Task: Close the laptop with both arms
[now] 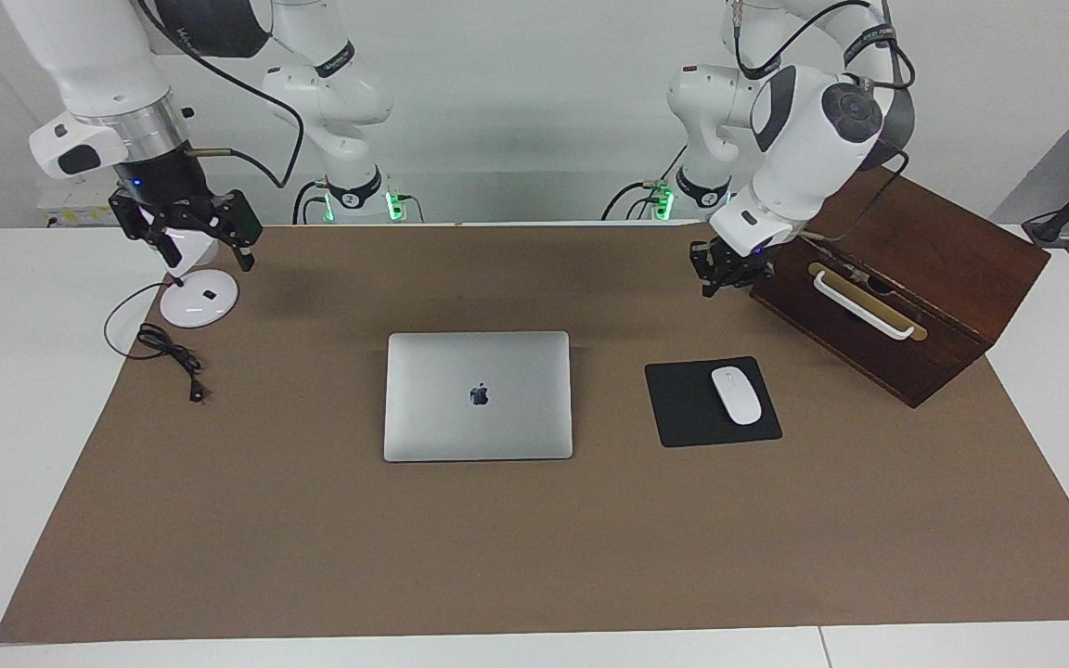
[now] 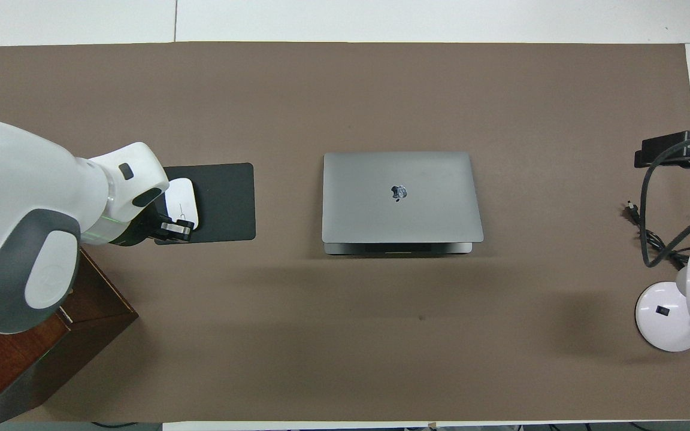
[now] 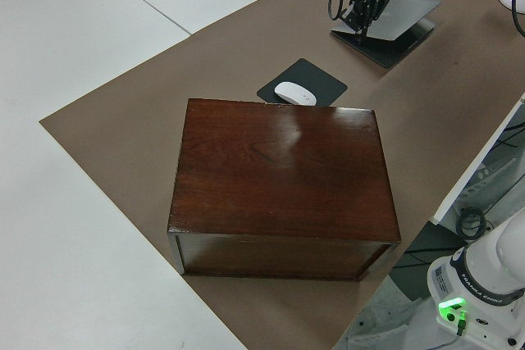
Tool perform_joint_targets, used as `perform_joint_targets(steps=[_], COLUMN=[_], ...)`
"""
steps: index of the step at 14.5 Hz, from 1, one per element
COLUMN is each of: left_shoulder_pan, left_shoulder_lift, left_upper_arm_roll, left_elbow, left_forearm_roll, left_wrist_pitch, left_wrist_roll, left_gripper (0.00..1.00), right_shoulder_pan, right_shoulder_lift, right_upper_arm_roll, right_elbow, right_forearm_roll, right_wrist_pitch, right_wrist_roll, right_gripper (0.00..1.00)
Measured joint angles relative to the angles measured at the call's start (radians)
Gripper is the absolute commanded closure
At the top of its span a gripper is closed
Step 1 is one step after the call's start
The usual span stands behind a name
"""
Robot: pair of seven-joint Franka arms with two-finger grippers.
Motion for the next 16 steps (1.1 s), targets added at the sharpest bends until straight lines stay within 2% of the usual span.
perform_joint_targets(steps=[4,7,8,9,10,16], left_shoulder_pan=[0.056,0.109,0.121,0.131,0.143,0.249], left_shoulder_lift=[-0.076,-0.094,-0.094,-0.094,-0.094,-0.094], left_upper_arm_roll=[0.001,0.002,0.001,0.002,0.002,0.011], left_elbow=[0.019,0.053,0.063,0.069,0.071,0.095], left_forearm_roll=[0.088,0.106,0.112,0.118,0.121,0.122], left_wrist_pitch=[-0.030,-0.051,-0.059,-0.064,-0.065,-0.063], left_wrist_roll=[0.000,0.001,0.001,0.001,0.000,0.004], left_gripper=[1.00,1.00,0.63,0.13,0.00,0.00], right_shoulder_pan=[0.000,0.000,0.000,0.000,0.000,0.000], right_shoulder_lift=[0.000,0.000,0.000,0.000,0.000,0.000], right_upper_arm_roll=[0.000,0.000,0.000,0.000,0.000,0.000], right_elbow=[-0.002,-0.002,-0.002,-0.002,-0.002,-0.007], right_forearm_roll=[0.000,0.000,0.000,0.000,0.000,0.000], right_wrist_pitch=[0.000,0.000,0.000,0.000,0.000,-0.001], right_wrist_roll=[0.000,0.000,0.000,0.000,0.000,-0.003], right_gripper=[0.00,0.00,0.00,0.00,0.00,0.00])
